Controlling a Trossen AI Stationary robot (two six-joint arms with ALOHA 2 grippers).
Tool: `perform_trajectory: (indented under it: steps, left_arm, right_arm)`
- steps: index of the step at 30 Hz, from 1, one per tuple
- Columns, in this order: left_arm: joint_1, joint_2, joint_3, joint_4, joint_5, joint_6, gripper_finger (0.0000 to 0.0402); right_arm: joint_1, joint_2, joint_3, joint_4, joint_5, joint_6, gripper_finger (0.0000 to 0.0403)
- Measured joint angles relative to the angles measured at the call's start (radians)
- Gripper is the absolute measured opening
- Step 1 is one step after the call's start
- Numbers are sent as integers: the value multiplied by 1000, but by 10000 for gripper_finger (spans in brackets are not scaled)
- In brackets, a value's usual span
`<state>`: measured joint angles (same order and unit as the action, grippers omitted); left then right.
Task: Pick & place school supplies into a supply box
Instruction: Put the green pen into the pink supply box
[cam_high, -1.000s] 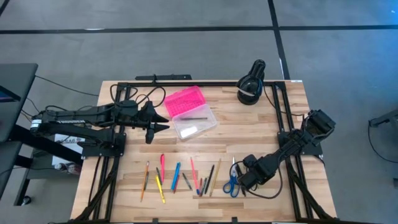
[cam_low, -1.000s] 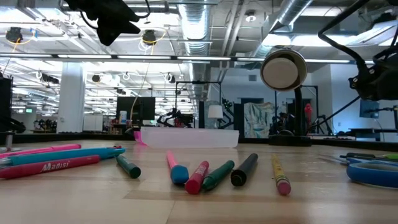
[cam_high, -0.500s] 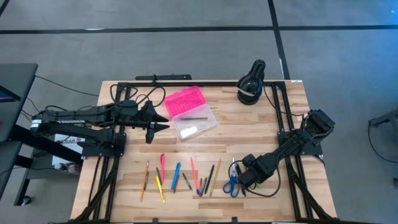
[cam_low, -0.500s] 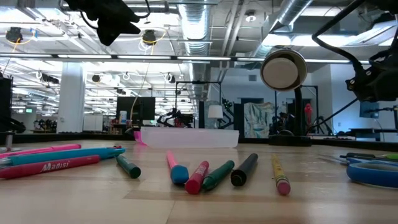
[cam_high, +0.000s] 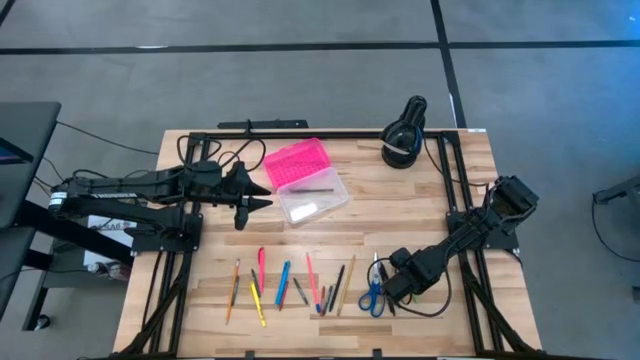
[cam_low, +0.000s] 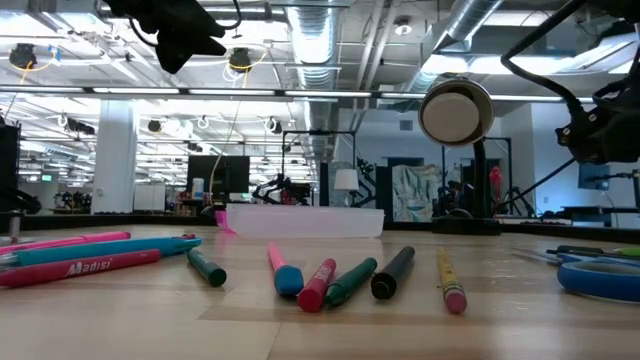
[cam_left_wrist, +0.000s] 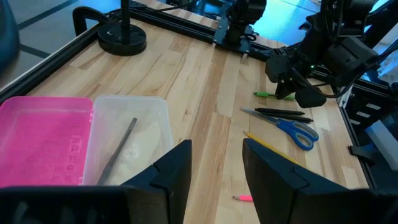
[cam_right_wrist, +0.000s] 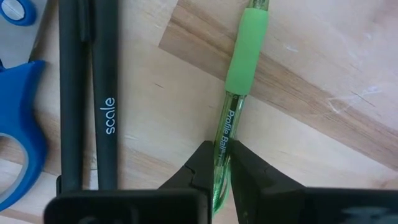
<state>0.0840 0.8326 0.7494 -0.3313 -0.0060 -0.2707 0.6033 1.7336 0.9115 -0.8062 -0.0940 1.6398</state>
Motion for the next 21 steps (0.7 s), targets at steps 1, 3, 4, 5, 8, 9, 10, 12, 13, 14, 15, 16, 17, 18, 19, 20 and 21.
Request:
perform_trajectory:
  steps: [1, 3, 4, 5, 8, 9, 10, 12, 13, 14, 15, 16, 17, 18, 19, 20, 21]
  left_arm:
    - [0, 0, 0, 0, 0, 0, 137]
    - [0, 0, 0, 0, -1, 0, 137]
    - [0, 0, 0, 0, -1, 0, 137]
    - [0, 0, 0, 0, -1, 0, 137]
    - [0, 0, 0, 0, -1, 0, 137]
    - [0, 0, 0, 0, -1, 1, 137]
    - [0, 0, 0, 0, -1, 1, 137]
    - [0, 0, 0, 0, -1, 1, 137]
    - [0, 0, 0, 0, -1, 1, 137]
    - [0, 0, 0, 0, -1, 1, 137]
    - [0, 0, 0, 0, -1, 1, 137]
    - [0, 0, 0, 0, -2, 4, 137]
    - [0, 0, 0, 0, -2, 7, 137]
    - [0, 0, 0, 0, -2, 11, 137]
    - [0, 0, 0, 0, -3, 14, 137]
    - [0, 0, 0, 0, -3, 14, 137]
    - [0, 0, 0, 0, -4, 14, 137]
  right_arm:
    - [0, 0, 0, 0, 0, 0, 20]
    - [0, 0, 0, 0, -1, 0, 23]
    - [0, 0, 0, 0, -1, 0, 24]
    - [0, 0, 0, 0, -1, 0, 25]
    - [0, 0, 0, 0, -2, 0, 25]
    - [-1, 0, 0, 0, -2, 1, 23]
    - [-1, 0, 0, 0, -3, 1, 21]
    - [-1, -6, 0, 0, -3, 1, 18]
    - [-1, -11, 0, 1, -3, 1, 18]
    - [-1, -17, -1, 3, -2, 1, 19]
    - [-1, -23, -1, 2, -1, 6, 20]
    - [-1, -31, -3, 0, 9, 12, 21]
    - [0, -40, -4, -10, 42, 17, 22]
    - [-3, -51, -4, -27, 61, 23, 22]
    - [-5, -64, -5, -38, 72, 31, 22]
    - [-6, -80, -5, -44, 86, 36, 21]
    - [-7, -95, -5, -51, 89, 35, 20]
